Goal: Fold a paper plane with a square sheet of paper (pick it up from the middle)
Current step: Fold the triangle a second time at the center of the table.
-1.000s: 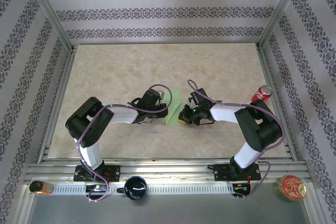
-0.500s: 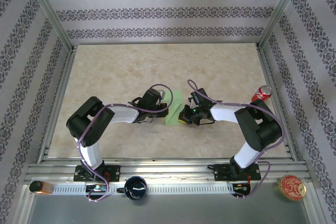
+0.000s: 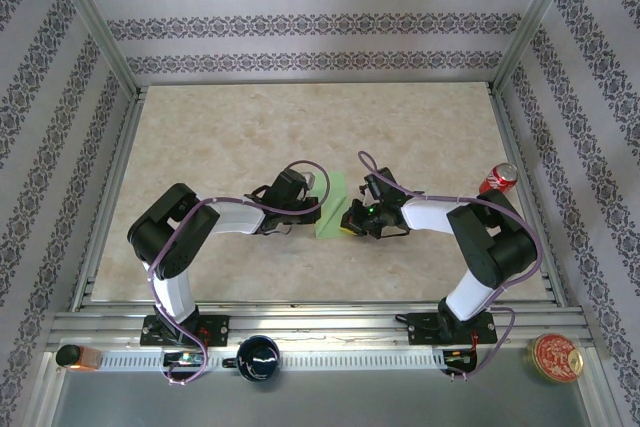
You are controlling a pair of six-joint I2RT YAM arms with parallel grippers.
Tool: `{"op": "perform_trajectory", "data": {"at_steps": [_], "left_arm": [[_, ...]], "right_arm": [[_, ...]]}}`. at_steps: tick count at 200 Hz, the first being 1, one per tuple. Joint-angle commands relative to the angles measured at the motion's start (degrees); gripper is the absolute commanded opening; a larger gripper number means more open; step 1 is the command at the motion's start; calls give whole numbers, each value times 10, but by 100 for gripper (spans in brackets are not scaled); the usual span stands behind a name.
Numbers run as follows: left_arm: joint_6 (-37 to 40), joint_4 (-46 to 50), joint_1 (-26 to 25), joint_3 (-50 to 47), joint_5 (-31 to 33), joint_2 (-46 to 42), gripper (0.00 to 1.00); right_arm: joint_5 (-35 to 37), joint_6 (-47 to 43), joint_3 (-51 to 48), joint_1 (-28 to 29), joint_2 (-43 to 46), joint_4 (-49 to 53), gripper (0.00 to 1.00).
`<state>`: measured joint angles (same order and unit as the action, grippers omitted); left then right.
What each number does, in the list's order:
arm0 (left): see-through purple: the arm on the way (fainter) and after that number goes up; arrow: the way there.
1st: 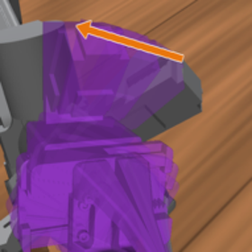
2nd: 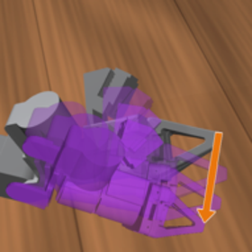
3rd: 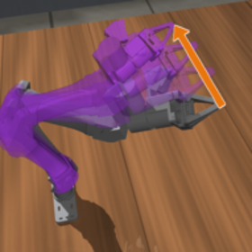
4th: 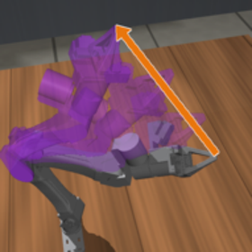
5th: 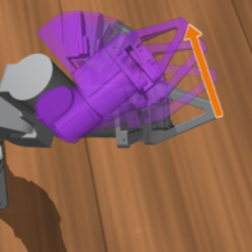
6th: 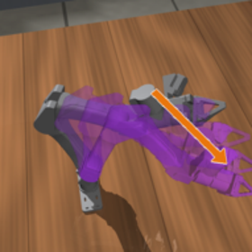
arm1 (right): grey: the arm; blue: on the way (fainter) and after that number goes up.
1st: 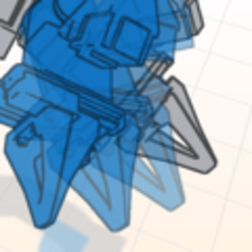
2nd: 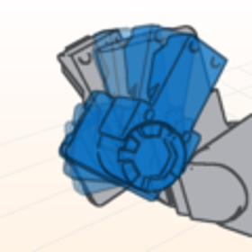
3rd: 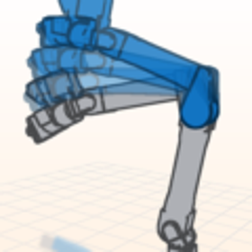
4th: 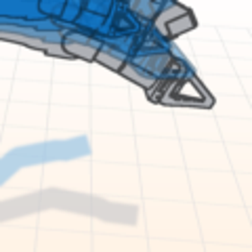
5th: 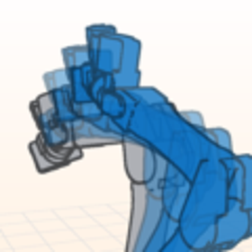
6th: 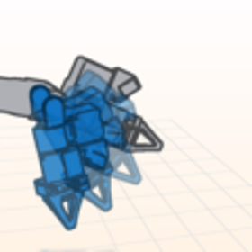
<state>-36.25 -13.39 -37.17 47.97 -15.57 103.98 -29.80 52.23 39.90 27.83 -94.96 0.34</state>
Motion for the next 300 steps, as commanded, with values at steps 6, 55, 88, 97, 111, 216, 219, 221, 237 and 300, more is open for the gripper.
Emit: {"op": "perform_trajectory", "data": {"at_steps": [6,55,88,97,111,216,219,221,237,300], "left_arm": [[0,6,-6,-15,2,8,0],[0,6,-6,-16,2,7,0],[2,10,-6,-12,3,9,0],[3,11,-7,-11,2,10,0],[2,11,-6,-13,3,9,0],[8,18,-7,-9,0,14,0],[7,19,-6,-8,0,15,0],[7,19,-6,-8,1,15,0],[8,21,-6,-7,2,15,0],[11,28,-6,-3,0,17,0]], "right_arm": [[9,23,-18,-14,28,-52,2],[-70,102,-4,-31,-28,-208,0],[-75,110,21,-27,-55,-219,0],[-76,111,23,-26,-58,-220,0],[-82,110,25,-23,-63,-222,0],[-49,92,6,-10,-107,-196,0],[-47,92,4,-10,-109,-196,0],[-47,91,3,-11,-110,-196,0],[-45,95,-6,-10,-117,-202,0],[-41,69,32,-13,-42,-130,0]]}}
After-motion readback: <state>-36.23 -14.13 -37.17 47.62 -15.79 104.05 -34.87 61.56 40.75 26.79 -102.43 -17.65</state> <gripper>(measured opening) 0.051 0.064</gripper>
